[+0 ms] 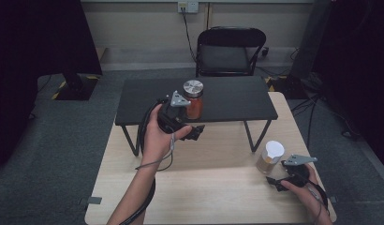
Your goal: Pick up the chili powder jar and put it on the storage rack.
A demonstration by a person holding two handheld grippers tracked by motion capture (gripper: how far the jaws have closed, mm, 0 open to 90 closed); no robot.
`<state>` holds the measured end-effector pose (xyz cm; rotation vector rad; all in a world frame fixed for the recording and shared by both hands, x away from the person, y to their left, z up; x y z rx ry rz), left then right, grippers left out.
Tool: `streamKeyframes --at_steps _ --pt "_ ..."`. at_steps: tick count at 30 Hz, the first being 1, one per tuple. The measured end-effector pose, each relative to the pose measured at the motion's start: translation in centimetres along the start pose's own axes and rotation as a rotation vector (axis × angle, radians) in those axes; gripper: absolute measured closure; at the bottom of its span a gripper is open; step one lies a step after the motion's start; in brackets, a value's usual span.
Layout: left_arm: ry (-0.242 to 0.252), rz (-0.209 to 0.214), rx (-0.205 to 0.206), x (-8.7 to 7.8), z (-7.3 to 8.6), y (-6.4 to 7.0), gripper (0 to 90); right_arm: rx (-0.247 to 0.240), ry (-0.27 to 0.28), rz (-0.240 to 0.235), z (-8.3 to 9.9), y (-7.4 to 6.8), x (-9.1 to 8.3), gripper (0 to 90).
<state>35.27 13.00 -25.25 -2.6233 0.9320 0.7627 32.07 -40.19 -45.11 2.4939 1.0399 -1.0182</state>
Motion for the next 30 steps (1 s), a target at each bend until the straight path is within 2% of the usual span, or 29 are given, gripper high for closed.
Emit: streamKeyframes --at_steps 17,30 --pt "0.015 0.040 0.001 0.0 2.5 0.8 4.0 0.000 0.000 0.000 0.0 0.0 0.0 0.0" --pt "0.005 0.062 -0.009 0.9 4.6 1.3 3.8 0.000 0.000 0.000 0.0 0.0 0.0 0.0"
Point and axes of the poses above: each handheld gripper's, and its own axes: x roughly forward along the jaws, z roughly out of its underside, y roughly to its right, the point moved 5 cm from there along x, roughly forward along the jaws, and after that the axes turned 5 degrees about -z, right-handed, at the moved point
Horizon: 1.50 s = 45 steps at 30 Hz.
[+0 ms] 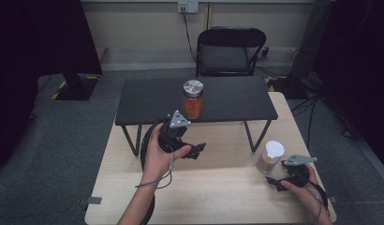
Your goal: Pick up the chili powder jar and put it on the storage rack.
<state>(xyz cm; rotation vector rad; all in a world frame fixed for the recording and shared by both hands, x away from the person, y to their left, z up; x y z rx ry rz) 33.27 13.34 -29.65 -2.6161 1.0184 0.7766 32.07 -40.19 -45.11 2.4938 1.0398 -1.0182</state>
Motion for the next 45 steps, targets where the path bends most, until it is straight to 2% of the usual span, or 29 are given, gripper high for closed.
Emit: streamKeyframes --at_steps 22,27,45 --pt "-0.009 0.032 -0.025 2.4 3.6 0.3 3.8 0.000 0.000 0.000 0.0 0.0 0.0 0.0" --pt "0.000 0.029 -0.031 2.8 4.5 0.3 3.8 0.000 0.000 0.000 0.0 0.0 0.0 0.0" --pt "-0.024 0.027 -0.052 4.5 6.7 0.6 3.8 0.000 0.000 0.000 0.0 0.0 0.0 0.0"
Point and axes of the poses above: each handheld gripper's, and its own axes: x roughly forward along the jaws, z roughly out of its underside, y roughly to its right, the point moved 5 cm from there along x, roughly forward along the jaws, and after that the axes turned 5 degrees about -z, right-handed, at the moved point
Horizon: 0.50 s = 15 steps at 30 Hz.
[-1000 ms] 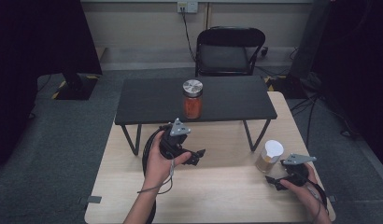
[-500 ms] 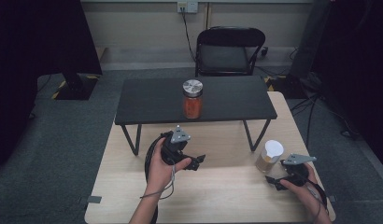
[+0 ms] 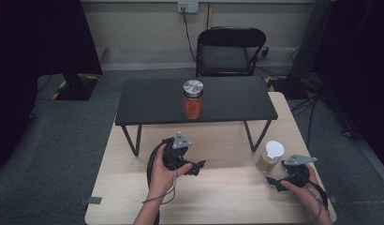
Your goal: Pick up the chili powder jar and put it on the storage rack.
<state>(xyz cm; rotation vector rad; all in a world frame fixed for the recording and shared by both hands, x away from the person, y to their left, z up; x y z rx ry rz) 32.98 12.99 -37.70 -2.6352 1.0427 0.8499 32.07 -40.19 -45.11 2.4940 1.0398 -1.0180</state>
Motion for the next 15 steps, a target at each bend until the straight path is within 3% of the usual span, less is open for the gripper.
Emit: streamKeyframes --at_steps 15 --pt "-0.025 -0.001 -0.015 1.4 1.8 0.4 3.8 0.000 0.000 0.000 0.0 0.0 0.0 0.0"
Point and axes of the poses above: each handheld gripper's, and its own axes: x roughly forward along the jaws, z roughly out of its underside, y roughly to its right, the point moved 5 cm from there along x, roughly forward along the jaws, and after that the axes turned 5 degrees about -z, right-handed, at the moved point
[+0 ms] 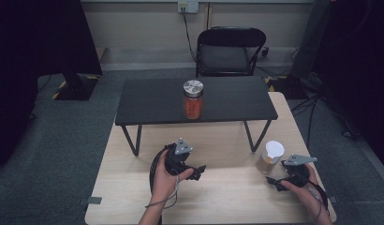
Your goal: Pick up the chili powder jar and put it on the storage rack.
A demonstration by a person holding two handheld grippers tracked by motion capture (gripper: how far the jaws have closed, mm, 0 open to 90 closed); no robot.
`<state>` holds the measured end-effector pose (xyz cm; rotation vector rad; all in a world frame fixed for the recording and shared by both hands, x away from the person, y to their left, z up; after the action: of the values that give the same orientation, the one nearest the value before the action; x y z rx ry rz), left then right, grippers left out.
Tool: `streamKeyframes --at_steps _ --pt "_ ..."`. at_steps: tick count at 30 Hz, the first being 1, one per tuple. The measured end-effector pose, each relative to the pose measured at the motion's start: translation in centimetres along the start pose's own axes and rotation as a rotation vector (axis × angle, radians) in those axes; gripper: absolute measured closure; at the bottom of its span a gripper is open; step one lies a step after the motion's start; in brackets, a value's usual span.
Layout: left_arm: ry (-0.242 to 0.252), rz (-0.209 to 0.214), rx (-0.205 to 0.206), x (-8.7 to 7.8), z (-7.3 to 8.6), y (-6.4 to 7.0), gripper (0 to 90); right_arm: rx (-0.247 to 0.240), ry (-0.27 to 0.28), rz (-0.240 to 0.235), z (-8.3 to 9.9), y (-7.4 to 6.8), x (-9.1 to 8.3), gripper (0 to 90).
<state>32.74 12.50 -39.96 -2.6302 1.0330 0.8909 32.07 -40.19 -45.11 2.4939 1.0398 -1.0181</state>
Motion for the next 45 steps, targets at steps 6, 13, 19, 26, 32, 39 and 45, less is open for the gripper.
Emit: streamKeyframes --at_steps 6,13,19,26,32,39,45 --pt "-0.007 0.003 -0.007 0.4 0.7 0.1 3.8 0.000 0.000 0.000 0.0 0.0 0.0 0.0" --pt "-0.018 0.007 -0.003 1.0 1.4 0.5 3.7 0.000 0.000 0.000 0.0 0.0 0.0 0.0" --pt "-0.034 0.016 -0.012 1.8 2.2 0.7 3.7 0.000 0.000 0.000 0.0 0.0 0.0 0.0" --pt "-0.053 0.013 -0.007 2.3 2.7 0.8 3.8 0.000 0.000 0.000 0.0 0.0 0.0 0.0" --pt "-0.066 0.016 0.001 2.6 3.1 1.1 3.9 0.000 0.000 0.000 0.0 0.0 0.0 0.0" --pt "-0.080 0.022 0.002 3.0 3.8 1.3 3.9 0.000 0.000 0.000 0.0 0.0 0.0 0.0" --pt "-0.099 0.023 0.009 3.4 4.3 1.5 4.0 0.000 0.000 0.000 0.0 0.0 0.0 0.0"
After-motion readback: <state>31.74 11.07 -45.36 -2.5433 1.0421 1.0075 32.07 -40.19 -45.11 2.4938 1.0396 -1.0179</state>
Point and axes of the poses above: each handheld gripper's, and its own axes: x roughly forward along the jaws, z roughly out of its underside, y roughly to its right, the point moved 5 cm from there along x, roughly forward along the jaws, and after that the axes turned 5 degrees about -z, right-handed, at the moved point
